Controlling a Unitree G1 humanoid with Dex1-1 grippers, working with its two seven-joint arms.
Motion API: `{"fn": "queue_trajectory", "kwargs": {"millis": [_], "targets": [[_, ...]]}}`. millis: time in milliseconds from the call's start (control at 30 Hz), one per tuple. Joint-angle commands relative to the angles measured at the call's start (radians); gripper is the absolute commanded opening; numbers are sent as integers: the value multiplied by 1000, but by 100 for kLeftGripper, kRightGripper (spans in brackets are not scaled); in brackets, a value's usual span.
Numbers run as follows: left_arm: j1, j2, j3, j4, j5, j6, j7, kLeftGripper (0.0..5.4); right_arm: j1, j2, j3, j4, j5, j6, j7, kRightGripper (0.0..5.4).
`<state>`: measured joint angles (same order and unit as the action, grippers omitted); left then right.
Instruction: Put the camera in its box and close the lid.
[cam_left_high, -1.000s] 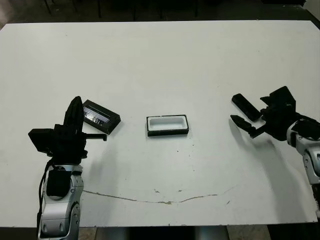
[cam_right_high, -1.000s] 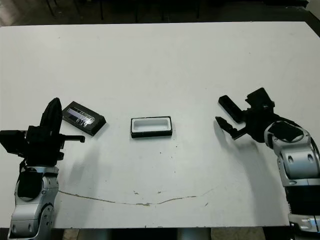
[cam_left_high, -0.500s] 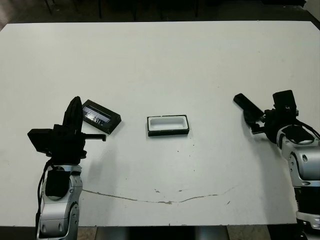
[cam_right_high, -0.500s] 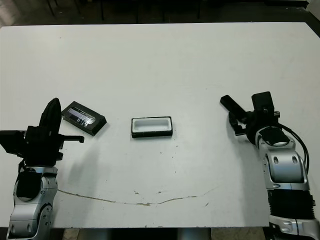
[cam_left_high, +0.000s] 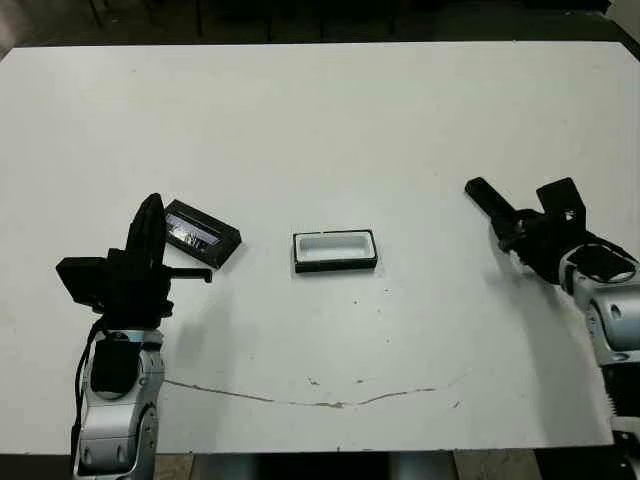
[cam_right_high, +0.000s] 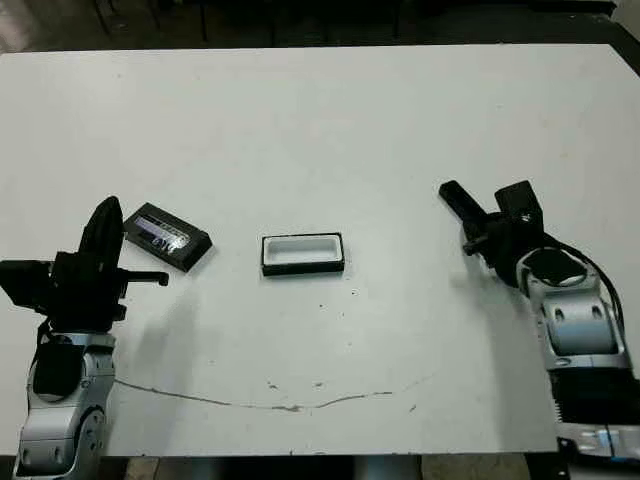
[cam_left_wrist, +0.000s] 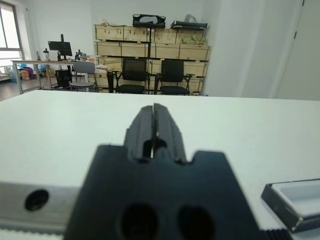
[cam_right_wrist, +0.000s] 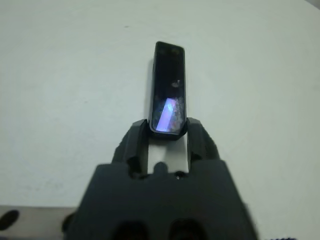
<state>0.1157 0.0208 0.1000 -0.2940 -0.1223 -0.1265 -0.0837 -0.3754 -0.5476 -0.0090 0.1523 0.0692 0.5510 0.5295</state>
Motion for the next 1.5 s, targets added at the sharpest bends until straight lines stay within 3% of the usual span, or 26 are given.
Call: {"fn": "queue_trajectory", "kwargs": {"millis": [33,333,567,767,967,1133,1367,1500], "targets": [[20,6,0,2,2,9,3,0,1,-21,47,53,-10,13,60,61],[26,1,-4,-5,1,20,9,0,-33,-84,79,93,-18,-37,167,39],[24,6,-7,-2,4,18,9,0,-8,-78,-5,-34,26,-73,134,39],[21,7,-7,2,3,17,8,0,-57,-70,-67,-143,131,-93,190,39],[22,5,-13,0,12,13,12,0,-139,-56,-85,-241,281,10,235,39],[19,1,-21,1,20,9,19,0,-182,-82,8,-253,283,-4,324,39],[19,0,-27,-4,16,19,24,0,-307,-85,192,-60,202,-105,557,38],[20,-1,-30,-6,28,22,36,0,-406,-84,289,17,150,-99,673,38]]}}
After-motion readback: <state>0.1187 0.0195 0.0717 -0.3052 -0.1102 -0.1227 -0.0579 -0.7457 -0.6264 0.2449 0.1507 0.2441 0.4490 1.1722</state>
